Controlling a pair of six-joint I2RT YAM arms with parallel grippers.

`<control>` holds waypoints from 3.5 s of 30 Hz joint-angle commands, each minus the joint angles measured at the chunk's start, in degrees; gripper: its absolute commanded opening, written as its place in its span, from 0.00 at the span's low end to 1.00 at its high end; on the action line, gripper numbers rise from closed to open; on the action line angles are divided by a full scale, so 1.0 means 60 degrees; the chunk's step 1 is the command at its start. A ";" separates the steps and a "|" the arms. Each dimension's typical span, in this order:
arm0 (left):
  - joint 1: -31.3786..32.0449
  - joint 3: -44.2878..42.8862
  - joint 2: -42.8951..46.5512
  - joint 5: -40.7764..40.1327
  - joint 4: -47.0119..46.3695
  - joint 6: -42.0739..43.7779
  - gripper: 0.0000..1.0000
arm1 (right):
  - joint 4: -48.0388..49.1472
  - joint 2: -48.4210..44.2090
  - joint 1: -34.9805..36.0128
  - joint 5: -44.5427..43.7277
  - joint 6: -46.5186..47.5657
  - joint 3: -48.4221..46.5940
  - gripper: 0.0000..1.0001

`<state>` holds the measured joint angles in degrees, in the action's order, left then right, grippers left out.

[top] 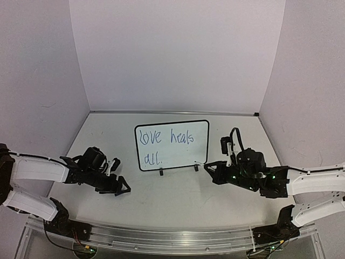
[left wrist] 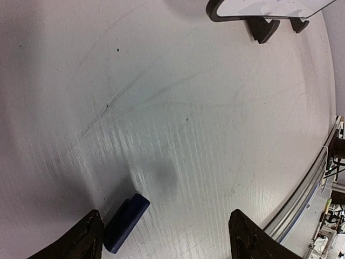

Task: Write a sentence on the whiteboard
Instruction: Pick up the pen cap from the corner of the board, then insert the whiteboard marker without the cap into the pen cap.

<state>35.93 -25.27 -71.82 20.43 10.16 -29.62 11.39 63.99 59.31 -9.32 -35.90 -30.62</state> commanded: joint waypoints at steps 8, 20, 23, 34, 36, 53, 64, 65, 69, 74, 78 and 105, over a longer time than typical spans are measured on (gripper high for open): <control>0.0268 -0.0040 -0.0121 -0.0341 0.0712 -0.0141 0.57 | 0.0572 0.0180 0.0069 0.0120 0.0069 -0.0040 0.00; 0.1031 -0.1043 -0.0890 -0.1892 0.2286 -0.0045 0.34 | 0.0621 -0.0259 0.0074 -0.0021 0.0021 0.0296 0.00; 0.1374 -0.1205 -0.1135 -0.2247 0.2548 -0.0110 0.31 | 0.0628 -0.0312 0.0071 -0.0077 -0.0003 0.0366 0.00; 0.2133 -0.1631 -0.1838 -0.3242 0.3127 -0.0579 0.20 | 0.0635 -0.0482 0.0074 -0.0180 -0.0023 0.0516 0.00; 0.2233 -0.1626 -0.2008 -0.3215 0.2968 -0.0574 0.19 | 0.0634 -0.0500 0.0072 -0.0193 -0.0018 0.0530 0.00; 0.2406 -0.1382 -0.1353 -0.3235 0.2672 -0.0593 0.00 | -0.0228 -0.1235 0.0074 0.0148 0.0255 0.0522 0.00; 0.2406 -0.1468 0.0234 -0.2358 0.2565 0.0104 0.00 | -0.0586 -0.0966 -0.0087 0.2217 0.0938 0.0062 0.00; 0.2406 -0.1418 0.0386 -0.1969 0.2385 0.0374 0.00 | -0.0597 -0.0824 -0.0145 0.2690 0.1022 -0.0053 0.00; 0.2413 -0.1610 0.0713 -0.0227 0.2059 0.1413 0.00 | -0.0592 -0.0250 -0.0435 0.4736 0.1243 -0.0549 0.00; 0.2430 -0.1830 0.1073 0.1395 0.1386 0.1832 0.00 | -0.0580 0.0400 -0.1232 0.7565 0.1253 -0.0985 0.00; 0.2555 -0.2517 0.0810 0.1884 0.1649 0.1916 0.00 | -0.0580 0.0820 -0.1591 0.9086 0.1111 -0.1459 0.00; 0.3484 -0.5837 -0.1386 0.3221 0.4268 0.6876 0.00 | -0.0827 0.1801 -0.1837 1.0795 0.0431 -0.2634 0.00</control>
<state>56.02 -60.59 -80.66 38.92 36.47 9.39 6.11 73.83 48.49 53.65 -33.10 -43.73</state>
